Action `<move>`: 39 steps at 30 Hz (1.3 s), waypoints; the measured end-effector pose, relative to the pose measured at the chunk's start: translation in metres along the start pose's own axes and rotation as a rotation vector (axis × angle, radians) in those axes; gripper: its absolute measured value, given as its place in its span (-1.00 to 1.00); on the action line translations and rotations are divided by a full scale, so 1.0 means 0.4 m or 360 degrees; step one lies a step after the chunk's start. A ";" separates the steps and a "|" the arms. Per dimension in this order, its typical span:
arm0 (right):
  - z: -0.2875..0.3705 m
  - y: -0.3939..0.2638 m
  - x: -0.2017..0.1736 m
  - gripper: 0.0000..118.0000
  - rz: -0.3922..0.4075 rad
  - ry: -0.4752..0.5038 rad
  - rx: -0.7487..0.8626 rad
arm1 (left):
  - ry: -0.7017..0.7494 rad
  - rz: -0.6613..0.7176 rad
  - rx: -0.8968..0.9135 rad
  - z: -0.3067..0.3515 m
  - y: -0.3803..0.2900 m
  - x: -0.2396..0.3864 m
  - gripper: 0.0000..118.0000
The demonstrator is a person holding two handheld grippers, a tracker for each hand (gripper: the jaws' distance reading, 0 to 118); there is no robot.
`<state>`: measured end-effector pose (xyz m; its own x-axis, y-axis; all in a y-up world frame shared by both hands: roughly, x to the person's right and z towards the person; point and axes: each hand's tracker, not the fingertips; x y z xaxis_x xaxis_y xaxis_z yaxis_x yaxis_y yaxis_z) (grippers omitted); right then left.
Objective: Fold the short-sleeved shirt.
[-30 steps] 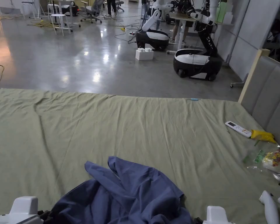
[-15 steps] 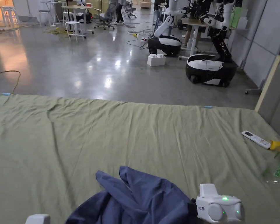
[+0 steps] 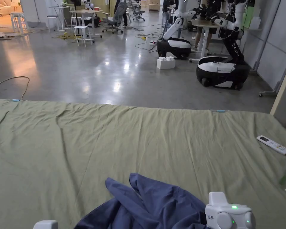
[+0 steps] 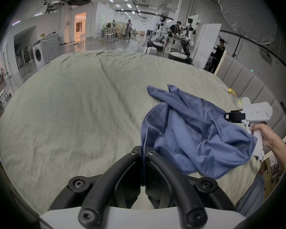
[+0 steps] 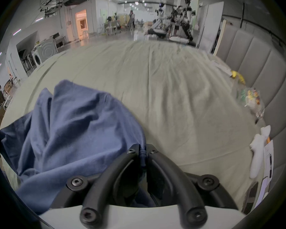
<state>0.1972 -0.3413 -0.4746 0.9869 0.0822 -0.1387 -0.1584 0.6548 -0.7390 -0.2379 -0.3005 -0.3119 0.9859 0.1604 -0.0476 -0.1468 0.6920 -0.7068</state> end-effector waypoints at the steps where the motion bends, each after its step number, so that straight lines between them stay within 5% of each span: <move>1: 0.021 0.008 0.004 -0.88 -0.0014 -0.0003 0.0044 | -0.0003 0.0005 0.0031 0.011 0.010 0.001 -0.94; 11: 0.403 0.161 0.065 -0.88 -0.0022 -0.0082 0.0651 | 0.0022 -0.0109 0.0381 0.178 0.207 -0.008 -0.94; 20: 0.660 0.293 0.149 -0.88 -0.0023 -0.0232 0.0945 | 0.0152 -0.0148 0.0654 0.360 0.434 -0.078 -0.94; 30: 0.818 0.454 0.214 -0.88 -0.0022 -0.0382 0.1103 | 0.0306 -0.0107 0.0804 0.476 0.641 -0.183 -0.94; 39: 0.817 0.577 0.174 -0.88 0.0057 -0.0451 0.1127 | 0.0374 -0.0058 0.0804 0.467 0.781 -0.243 -0.94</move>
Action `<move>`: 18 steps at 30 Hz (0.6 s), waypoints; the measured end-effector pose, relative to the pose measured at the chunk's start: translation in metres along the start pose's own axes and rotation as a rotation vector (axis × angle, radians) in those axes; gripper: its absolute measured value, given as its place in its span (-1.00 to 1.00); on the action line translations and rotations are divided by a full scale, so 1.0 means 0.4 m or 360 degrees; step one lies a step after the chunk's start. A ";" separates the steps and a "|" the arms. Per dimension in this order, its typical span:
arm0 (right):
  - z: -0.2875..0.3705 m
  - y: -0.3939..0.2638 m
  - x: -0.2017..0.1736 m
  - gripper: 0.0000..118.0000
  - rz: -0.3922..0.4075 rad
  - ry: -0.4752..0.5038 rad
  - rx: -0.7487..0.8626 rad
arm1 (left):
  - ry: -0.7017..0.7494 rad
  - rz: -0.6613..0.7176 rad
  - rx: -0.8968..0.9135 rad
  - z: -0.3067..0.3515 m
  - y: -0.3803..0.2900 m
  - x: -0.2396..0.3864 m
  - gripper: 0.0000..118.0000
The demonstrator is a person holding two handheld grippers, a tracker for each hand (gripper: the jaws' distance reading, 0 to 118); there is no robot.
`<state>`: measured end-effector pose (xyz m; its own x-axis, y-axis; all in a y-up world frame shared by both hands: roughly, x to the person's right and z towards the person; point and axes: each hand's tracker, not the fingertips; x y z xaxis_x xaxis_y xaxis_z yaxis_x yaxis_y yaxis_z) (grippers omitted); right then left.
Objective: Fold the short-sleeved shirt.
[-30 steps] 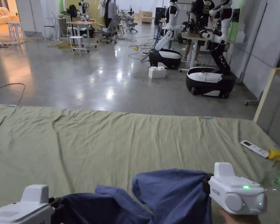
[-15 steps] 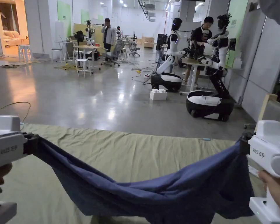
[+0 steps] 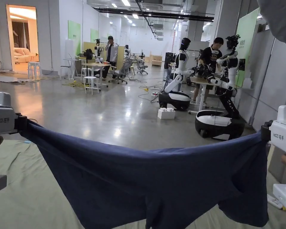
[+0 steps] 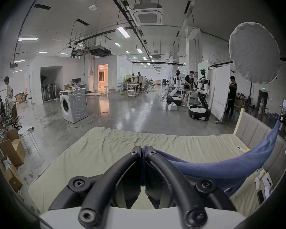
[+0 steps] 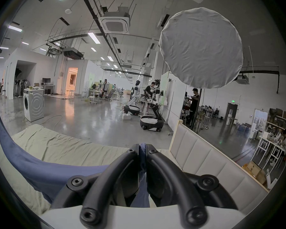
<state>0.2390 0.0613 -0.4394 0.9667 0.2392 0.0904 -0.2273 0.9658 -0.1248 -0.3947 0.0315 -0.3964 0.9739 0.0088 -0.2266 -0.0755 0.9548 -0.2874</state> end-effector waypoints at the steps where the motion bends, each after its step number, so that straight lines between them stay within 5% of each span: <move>1: -0.017 0.008 -0.007 -0.88 0.0007 -0.0004 -0.0007 | 0.0010 0.0008 -0.0005 -0.014 0.010 -0.004 -0.94; 11: -0.134 0.032 -0.073 -0.88 0.0035 -0.0001 0.0017 | 0.0029 0.0051 0.0006 -0.123 0.047 -0.004 -0.94; 18: -0.142 -0.097 -0.084 -0.88 0.0032 0.0024 -0.0089 | 0.0046 0.0046 -0.0061 -0.131 -0.074 -0.020 -0.94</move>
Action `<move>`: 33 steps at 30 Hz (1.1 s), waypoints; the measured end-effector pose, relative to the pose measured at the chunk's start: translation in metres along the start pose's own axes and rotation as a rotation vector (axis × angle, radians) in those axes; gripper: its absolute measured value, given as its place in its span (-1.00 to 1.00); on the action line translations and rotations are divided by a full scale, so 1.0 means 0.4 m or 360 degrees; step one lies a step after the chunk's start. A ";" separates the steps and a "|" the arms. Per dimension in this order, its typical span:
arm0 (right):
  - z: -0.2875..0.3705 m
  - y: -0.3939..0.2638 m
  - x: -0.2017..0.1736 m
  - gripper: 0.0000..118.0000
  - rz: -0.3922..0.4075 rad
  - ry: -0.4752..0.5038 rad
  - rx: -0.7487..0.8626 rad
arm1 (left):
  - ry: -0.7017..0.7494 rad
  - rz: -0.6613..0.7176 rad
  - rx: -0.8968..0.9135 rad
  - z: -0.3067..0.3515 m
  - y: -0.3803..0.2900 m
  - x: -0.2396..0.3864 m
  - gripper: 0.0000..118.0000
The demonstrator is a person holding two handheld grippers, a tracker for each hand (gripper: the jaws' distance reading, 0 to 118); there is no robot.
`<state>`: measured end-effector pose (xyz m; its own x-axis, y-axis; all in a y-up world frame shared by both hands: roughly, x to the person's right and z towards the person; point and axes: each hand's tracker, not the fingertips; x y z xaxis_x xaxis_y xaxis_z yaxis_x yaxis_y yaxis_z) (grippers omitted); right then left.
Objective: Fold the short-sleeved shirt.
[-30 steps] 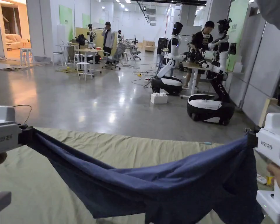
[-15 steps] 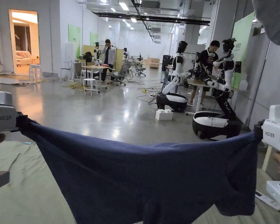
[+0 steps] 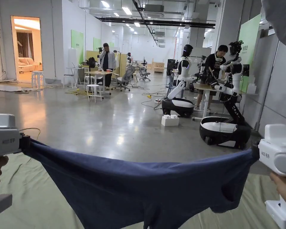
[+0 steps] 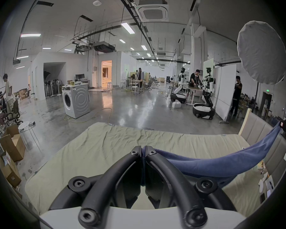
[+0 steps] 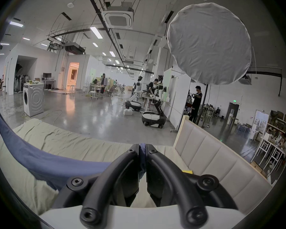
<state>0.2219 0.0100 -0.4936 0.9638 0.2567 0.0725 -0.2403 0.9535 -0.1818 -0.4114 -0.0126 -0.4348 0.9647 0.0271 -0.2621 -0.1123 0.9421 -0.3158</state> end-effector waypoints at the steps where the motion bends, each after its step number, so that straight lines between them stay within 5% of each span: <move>1: 0.007 -0.031 0.000 -0.88 -0.0013 0.0010 -0.0039 | -0.0006 0.0005 -0.0014 0.003 -0.028 -0.006 -0.94; 9: 0.121 -0.347 -0.018 -0.88 0.0056 0.0054 -0.0226 | -0.0044 -0.0072 -0.0233 0.100 -0.354 -0.043 -0.94; 13: 0.214 -0.518 -0.021 -0.88 -0.0023 0.0135 -0.0446 | -0.0021 0.0022 -0.0382 0.169 -0.543 -0.084 -0.94; 19: 0.328 -0.722 -0.054 -0.88 0.0117 0.0105 -0.0627 | -0.0019 0.0123 -0.0669 0.245 -0.776 -0.129 -0.94; 29: 0.363 -0.923 -0.095 -0.88 0.0028 0.0116 -0.0923 | 0.0020 0.0073 -0.0874 0.195 -0.878 -0.153 -0.92; 31: 0.374 -0.919 -0.099 -0.80 0.0028 0.0109 -0.0922 | 0.0045 -0.0013 -0.0874 0.191 -0.866 -0.144 -0.66; 33: 0.385 -0.903 -0.110 -0.37 0.0044 0.0089 -0.0883 | 0.0081 -0.0109 -0.0844 0.215 -0.846 -0.116 -0.10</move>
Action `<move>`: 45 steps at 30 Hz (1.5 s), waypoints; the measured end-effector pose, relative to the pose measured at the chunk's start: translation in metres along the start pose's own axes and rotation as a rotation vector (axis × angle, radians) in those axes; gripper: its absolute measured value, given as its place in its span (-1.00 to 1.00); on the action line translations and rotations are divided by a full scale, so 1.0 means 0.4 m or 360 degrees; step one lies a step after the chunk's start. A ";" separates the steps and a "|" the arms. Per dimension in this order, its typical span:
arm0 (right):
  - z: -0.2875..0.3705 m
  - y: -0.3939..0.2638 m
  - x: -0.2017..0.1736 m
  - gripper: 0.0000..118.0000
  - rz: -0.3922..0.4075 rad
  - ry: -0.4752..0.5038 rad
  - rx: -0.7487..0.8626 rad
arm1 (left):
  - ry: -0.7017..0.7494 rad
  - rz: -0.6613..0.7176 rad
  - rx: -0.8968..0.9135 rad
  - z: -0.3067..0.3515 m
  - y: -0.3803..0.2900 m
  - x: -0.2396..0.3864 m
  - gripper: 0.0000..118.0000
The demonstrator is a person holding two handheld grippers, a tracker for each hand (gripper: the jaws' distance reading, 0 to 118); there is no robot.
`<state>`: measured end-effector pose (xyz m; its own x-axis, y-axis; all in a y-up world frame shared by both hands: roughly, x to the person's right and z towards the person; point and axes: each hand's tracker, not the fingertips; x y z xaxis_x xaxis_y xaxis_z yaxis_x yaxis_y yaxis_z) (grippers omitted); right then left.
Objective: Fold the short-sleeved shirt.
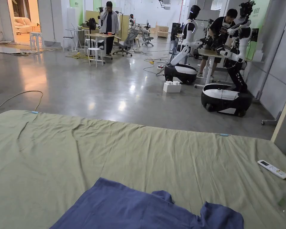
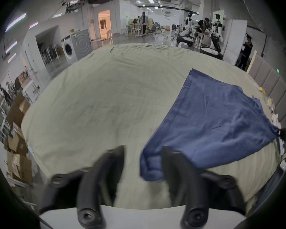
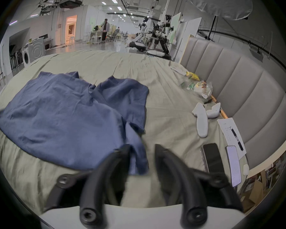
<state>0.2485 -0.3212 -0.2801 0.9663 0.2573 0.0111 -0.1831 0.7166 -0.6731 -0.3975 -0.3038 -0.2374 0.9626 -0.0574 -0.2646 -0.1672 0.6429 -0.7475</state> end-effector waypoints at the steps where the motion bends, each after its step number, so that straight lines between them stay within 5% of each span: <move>1: 0.012 0.009 -0.005 -0.01 -0.0003 -0.0001 0.0042 | 0.0010 -0.0039 0.0031 0.010 0.008 0.010 0.14; 3: 0.038 0.030 -0.014 0.31 -0.0031 0.0001 0.0111 | 0.0015 -0.0109 0.0121 0.047 0.017 0.039 0.14; 12: 0.202 0.177 -0.122 0.30 -0.0144 0.0142 0.0624 | -0.0176 -0.0049 0.0567 0.169 0.087 0.192 0.10; 14: 0.242 0.208 -0.150 -0.08 -0.0184 0.0163 0.0721 | -0.0221 -0.0038 0.0701 0.209 0.101 0.238 -0.03; 17: 0.290 0.241 -0.186 -0.37 -0.0198 0.0165 0.0867 | -0.0253 -0.0081 0.0871 0.258 0.113 0.304 -0.21; 19: 0.318 0.260 -0.212 -0.87 -0.0180 0.0120 0.0953 | -0.0223 -0.0181 0.0998 0.289 0.118 0.348 -0.87; 20: 0.331 0.272 -0.223 -0.88 -0.0121 0.0099 0.1080 | -0.0194 -0.0219 0.1040 0.303 0.123 0.368 -0.88; 26: 0.361 0.272 -0.248 -0.99 -0.0299 0.0152 0.1069 | -0.0202 -0.0135 0.1123 0.352 0.143 0.414 -0.97; 35: 0.390 0.270 -0.266 -0.99 -0.0244 0.0154 0.1172 | -0.0176 -0.0119 0.1173 0.365 0.109 0.441 -0.98; 45: 0.306 0.243 -0.264 -0.99 -0.0234 0.0189 0.1002 | -0.0233 -0.0068 0.0924 0.216 0.120 0.412 -0.98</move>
<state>0.1064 -0.1995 -0.2561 0.9961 0.0804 -0.0359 -0.0839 0.9905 -0.1090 -0.2287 -0.2164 -0.2640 0.9922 -0.0133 -0.1243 -0.0234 0.9568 -0.2899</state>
